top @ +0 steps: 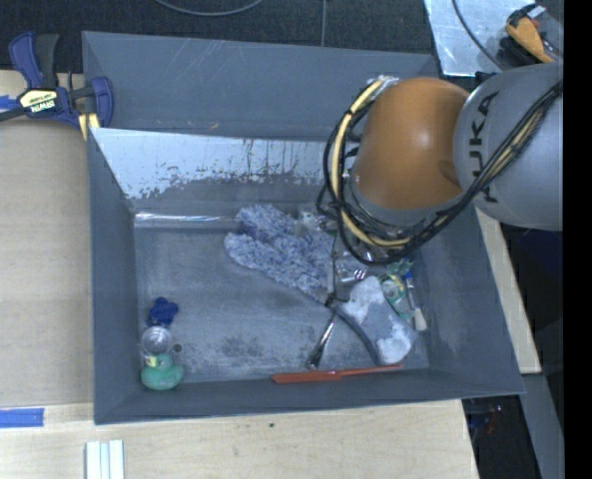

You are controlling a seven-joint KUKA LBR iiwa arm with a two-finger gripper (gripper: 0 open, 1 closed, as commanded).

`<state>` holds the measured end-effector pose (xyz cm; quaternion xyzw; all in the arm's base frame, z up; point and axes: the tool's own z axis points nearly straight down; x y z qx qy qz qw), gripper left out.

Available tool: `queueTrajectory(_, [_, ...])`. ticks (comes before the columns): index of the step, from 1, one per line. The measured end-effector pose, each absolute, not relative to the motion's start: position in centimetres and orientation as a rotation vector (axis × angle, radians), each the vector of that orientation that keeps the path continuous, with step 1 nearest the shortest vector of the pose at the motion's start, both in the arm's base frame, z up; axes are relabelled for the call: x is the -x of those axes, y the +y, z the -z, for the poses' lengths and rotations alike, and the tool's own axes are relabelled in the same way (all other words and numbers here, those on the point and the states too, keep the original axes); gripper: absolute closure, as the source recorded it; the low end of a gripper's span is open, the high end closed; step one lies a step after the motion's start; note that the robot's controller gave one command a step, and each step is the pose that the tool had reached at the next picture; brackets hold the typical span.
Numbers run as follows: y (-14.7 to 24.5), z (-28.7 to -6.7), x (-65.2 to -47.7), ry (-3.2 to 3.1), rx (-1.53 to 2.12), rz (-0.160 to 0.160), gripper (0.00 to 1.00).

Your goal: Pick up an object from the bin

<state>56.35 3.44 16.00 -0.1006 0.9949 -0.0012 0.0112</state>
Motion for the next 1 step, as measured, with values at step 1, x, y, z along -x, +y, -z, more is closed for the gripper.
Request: queueTrajectory(1, [-0.45, -10.15, -49.93, 3.135, 0.195, 0.003, 0.00])
